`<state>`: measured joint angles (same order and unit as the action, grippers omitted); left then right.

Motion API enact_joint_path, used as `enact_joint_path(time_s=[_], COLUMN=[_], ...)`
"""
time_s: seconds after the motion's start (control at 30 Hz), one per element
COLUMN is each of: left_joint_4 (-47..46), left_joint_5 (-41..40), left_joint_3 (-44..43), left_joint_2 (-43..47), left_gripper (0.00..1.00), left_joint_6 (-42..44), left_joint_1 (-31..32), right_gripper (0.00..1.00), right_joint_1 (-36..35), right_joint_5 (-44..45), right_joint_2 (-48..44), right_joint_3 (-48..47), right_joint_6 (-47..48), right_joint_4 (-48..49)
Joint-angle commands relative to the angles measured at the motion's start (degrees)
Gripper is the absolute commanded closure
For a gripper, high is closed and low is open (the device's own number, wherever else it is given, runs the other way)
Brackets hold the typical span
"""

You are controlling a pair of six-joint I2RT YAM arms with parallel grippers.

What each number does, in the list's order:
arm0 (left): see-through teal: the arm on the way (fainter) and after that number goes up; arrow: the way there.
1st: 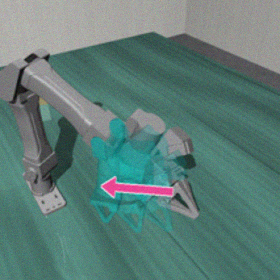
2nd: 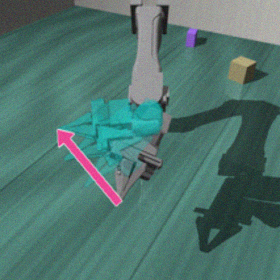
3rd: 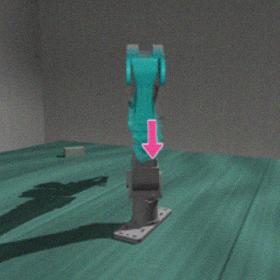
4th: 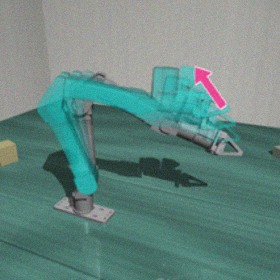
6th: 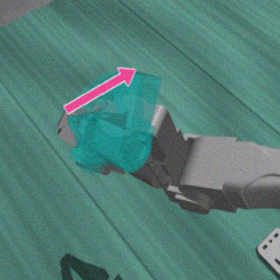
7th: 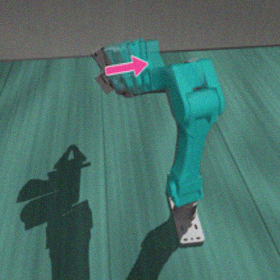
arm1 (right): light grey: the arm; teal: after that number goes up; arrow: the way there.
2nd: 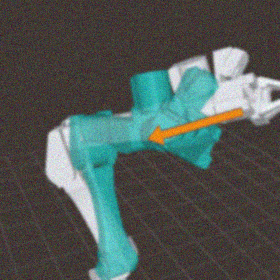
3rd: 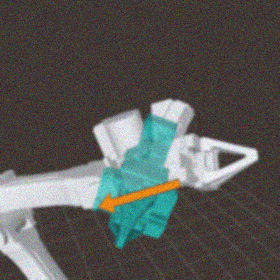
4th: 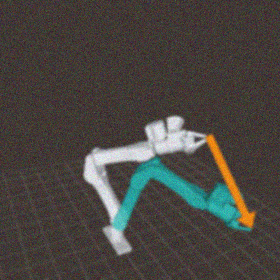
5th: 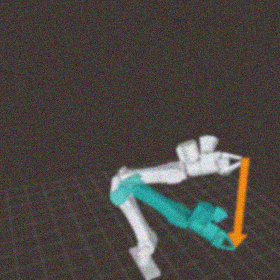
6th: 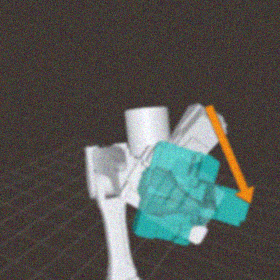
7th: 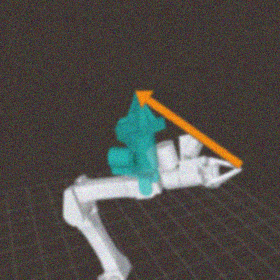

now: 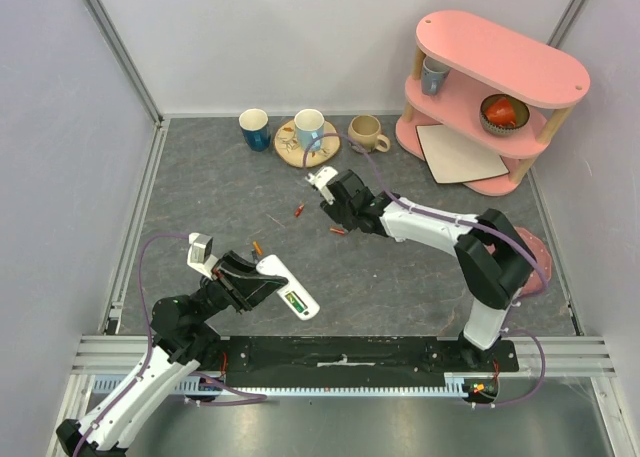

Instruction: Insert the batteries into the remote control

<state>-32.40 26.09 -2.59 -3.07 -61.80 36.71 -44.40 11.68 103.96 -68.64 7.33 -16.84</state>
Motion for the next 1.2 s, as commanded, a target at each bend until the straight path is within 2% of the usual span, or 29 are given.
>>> enact_joint_path(time_s=[0.0,0.03,0.07,0.1,0.17,0.27,0.5,0.73,1.17], left_joint_4=[-0.82,-0.82,-0.82,-0.73,-0.38,0.58,3.31,5.59,7.44], left_joint_5=[0.55,0.28,0.28,0.19,0.11,-0.07,-0.6,-0.68,-1.48], left_joint_3=[6.02,6.1,6.19,6.28,6.28,6.11,5.05,4.26,4.0], left_joint_2=[0.78,0.79,0.61,0.7,0.61,0.78,0.7,1.4,2.1], left_gripper=[0.98,0.98,0.98,0.98,0.98,0.98,0.98,0.98,0.98], left_joint_6=[0.37,0.1,0.01,-0.16,-0.34,-0.43,0.28,0.8,1.51], left_joint_1=[-0.15,-0.15,-0.15,-0.15,-0.15,-0.15,-0.15,-0.15,-0.15], right_gripper=[0.58,0.51,0.38,0.03,0.02,0.02,0.08,0.16,0.24], right_joint_1=[1.33,1.68,1.77,1.69,0.99,-0.85,-7.18,-8.16,-7.8], right_joint_5=[10.65,8.21,2.7,1.6,1.59,9.46,21.61,25.14,26.55], right_joint_2=[-5.7,-6.22,-6.49,-7.8,-9.3,-10.01,-3.69,1.5,6.34], right_joint_3=[0.44,0.79,1.23,2.19,6.84,9.67,5.98,1.76,-2.46], right_joint_6=[-24.87,-26.3,-28.67,-30.6,-38.4,-49.82,-61.36,-66.39,-65.34], right_joint_4=[5.51,5.5,6.02,7.51,12.87,13.07,8.14,4.02,0.67])
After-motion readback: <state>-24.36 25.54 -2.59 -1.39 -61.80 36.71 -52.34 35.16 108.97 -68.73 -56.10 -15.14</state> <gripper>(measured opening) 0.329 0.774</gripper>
